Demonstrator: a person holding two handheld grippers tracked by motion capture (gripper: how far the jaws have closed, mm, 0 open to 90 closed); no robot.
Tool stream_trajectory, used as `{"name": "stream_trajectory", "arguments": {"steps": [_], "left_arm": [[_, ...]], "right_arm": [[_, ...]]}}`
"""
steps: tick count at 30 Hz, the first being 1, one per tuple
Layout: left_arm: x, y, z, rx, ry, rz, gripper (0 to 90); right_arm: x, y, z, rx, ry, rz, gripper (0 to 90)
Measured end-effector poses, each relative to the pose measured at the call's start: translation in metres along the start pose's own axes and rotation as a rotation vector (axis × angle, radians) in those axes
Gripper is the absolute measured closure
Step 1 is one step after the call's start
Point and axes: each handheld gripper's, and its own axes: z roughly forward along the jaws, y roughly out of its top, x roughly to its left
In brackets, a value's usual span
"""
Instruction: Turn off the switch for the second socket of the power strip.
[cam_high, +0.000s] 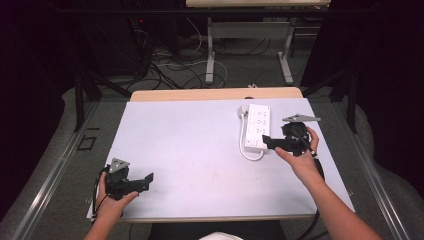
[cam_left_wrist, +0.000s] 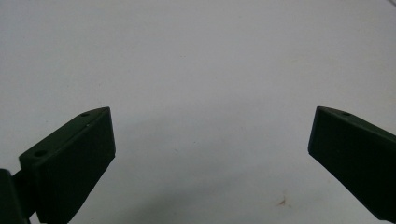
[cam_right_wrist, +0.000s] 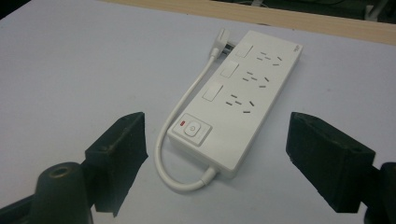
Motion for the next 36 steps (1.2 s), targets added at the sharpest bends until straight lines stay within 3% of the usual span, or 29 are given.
{"name": "stream_trajectory", "arguments": {"steps": [16, 28, 36], "left_arm": [[0.0, 0.0, 0.001, 0.001, 0.0, -0.006, 0.4], [0.001, 0.0, 0.0, 0.003, 0.003, -0.007, 0.7], [0.001, 0.0, 0.001, 0.004, 0.004, -0.007, 0.9]], "right_arm": [[-0.003, 0.021, 0.006, 0.008, -0.033, -0.006, 25.5], [-0.004, 0.036, 0.014, 0.017, -0.049, 0.0, 32.4], [-0.007, 0.043, 0.019, 0.019, -0.061, -0.02, 39.6]]}}
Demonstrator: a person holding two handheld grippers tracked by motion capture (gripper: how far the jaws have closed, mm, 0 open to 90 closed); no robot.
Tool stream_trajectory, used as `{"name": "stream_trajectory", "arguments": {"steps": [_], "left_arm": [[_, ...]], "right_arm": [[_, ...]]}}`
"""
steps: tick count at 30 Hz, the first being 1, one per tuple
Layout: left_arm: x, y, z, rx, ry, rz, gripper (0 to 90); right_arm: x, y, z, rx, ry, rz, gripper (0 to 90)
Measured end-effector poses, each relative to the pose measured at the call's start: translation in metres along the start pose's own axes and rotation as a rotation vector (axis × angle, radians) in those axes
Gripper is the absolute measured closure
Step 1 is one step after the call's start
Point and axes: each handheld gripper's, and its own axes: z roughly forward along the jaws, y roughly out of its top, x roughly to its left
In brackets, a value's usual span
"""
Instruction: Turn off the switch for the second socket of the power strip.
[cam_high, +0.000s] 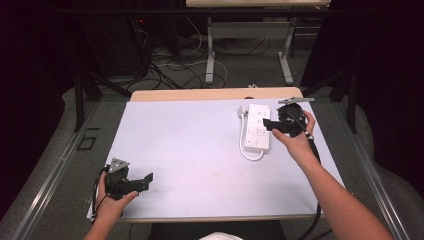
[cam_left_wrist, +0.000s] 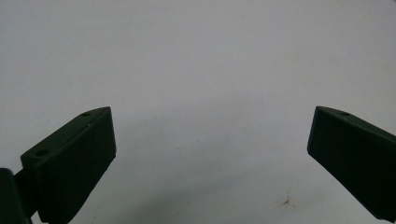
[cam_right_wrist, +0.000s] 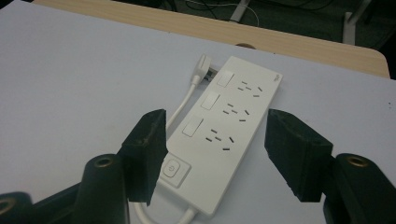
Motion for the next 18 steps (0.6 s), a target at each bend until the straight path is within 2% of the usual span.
{"name": "stream_trajectory", "arguments": {"steps": [18], "left_arm": [[0.001, 0.0, 0.0, 0.002, 0.002, 0.0, 1.1]], "right_arm": [[-0.004, 0.01, 0.017, 0.021, -0.02, 0.009, 52.6]]}}
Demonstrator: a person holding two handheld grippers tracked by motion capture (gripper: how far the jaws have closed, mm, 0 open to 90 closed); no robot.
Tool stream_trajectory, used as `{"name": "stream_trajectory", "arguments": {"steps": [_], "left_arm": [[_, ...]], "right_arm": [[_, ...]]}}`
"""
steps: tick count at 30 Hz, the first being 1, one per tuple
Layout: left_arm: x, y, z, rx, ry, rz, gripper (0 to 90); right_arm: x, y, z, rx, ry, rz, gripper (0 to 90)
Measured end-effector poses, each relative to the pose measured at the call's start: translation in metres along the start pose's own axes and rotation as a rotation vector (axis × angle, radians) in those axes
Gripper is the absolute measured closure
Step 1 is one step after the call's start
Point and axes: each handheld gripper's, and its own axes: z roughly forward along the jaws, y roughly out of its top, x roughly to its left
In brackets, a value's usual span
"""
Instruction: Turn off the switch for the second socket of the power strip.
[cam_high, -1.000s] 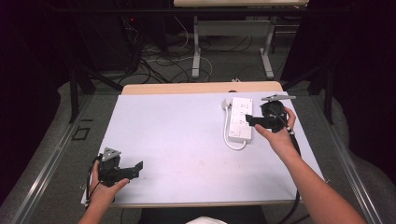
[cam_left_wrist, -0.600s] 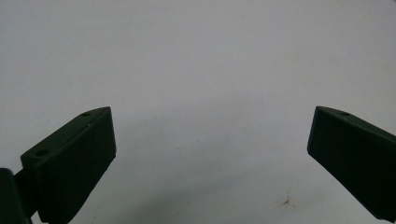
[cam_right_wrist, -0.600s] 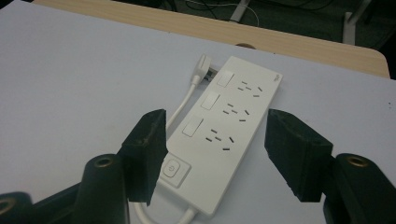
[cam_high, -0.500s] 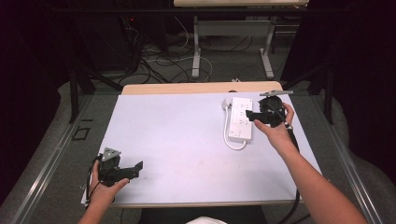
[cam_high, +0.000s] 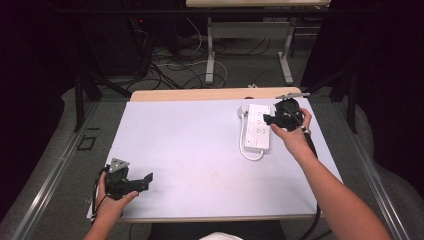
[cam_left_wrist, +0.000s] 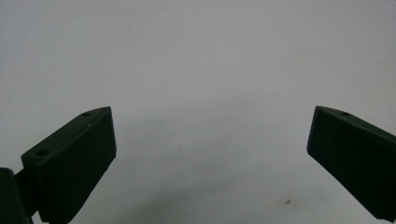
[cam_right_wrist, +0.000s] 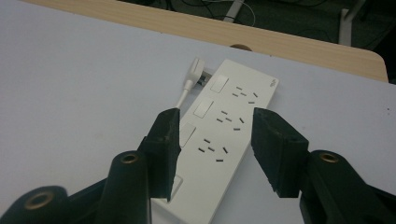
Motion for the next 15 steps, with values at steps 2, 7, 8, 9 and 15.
{"name": "stream_trajectory", "arguments": {"steps": [2, 7, 8, 9, 15], "left_arm": [[0.0, 0.0, 0.0, 0.0, 0.0, 0.0, 1.1], [0.0, 0.0, 0.001, -0.005, 0.002, 0.0, 1.1], [0.0, 0.0, 0.001, -0.005, 0.002, 0.0, 1.1], [0.0, 0.0, 0.001, -0.006, 0.002, 0.0, 1.1], [0.001, 0.0, 0.0, 0.001, 0.001, 0.006, 1.1]], "right_arm": [[0.0, 0.001, 0.002, 0.007, -0.004, 0.01, 54.3], [-0.001, 0.003, 0.01, 0.0, -0.012, 0.009, 58.5], [-0.001, 0.003, 0.01, 0.0, -0.012, 0.009, 58.5], [-0.001, 0.003, 0.011, 0.006, -0.014, 0.009, 58.9], [-0.001, 0.004, 0.023, 0.013, -0.031, 0.005, 64.3]]}}
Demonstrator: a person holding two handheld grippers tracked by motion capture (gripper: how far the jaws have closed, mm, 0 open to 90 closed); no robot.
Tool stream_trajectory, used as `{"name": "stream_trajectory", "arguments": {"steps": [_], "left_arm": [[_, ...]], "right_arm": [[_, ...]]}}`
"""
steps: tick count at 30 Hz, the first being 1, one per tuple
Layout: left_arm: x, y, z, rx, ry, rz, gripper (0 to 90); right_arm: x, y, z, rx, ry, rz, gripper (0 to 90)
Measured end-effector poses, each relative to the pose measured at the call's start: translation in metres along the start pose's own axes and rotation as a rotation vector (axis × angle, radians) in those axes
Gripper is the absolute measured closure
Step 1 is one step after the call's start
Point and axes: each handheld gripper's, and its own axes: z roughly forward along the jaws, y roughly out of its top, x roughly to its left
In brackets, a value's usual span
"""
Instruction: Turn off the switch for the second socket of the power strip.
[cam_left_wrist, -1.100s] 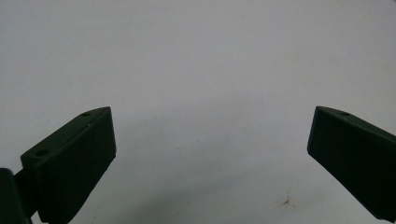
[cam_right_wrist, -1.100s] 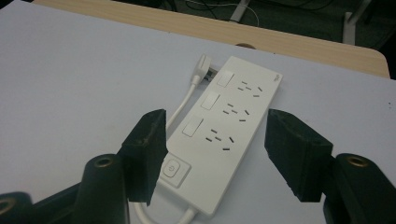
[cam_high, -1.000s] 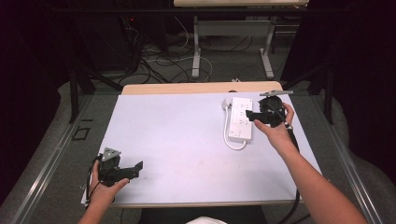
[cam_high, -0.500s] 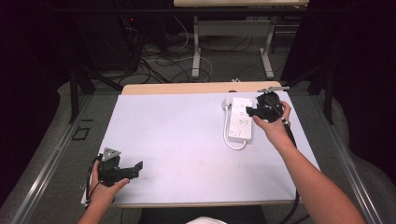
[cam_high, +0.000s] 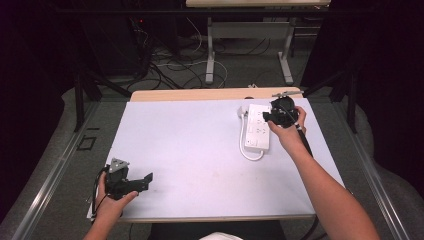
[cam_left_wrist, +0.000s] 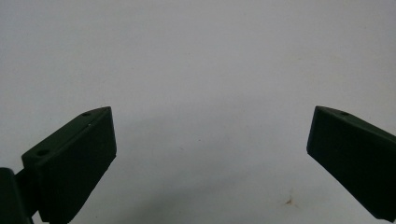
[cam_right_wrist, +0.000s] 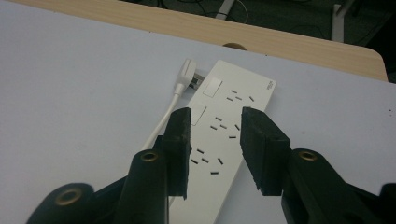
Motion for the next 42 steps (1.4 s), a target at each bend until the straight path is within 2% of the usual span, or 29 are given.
{"name": "stream_trajectory", "arguments": {"steps": [14, 30, 33, 42], "left_arm": [[0.0, 0.0, 0.001, -0.005, 0.002, -0.006, 1.2], [0.001, 0.0, 0.001, 0.009, -0.001, -0.007, 1.2], [0.001, 0.0, 0.001, 0.009, -0.002, -0.009, 1.2], [0.001, -0.001, 0.002, 0.007, 0.001, -0.012, 1.7]], "right_arm": [[0.003, 0.002, 0.018, 0.024, -0.006, 0.003, 73.3], [0.001, 0.0, 0.04, 0.061, -0.028, 0.038, 82.7], [0.002, -0.001, 0.042, 0.061, -0.029, 0.033, 83.6], [0.003, -0.003, 0.056, 0.075, -0.02, 0.058, 88.1]]}}
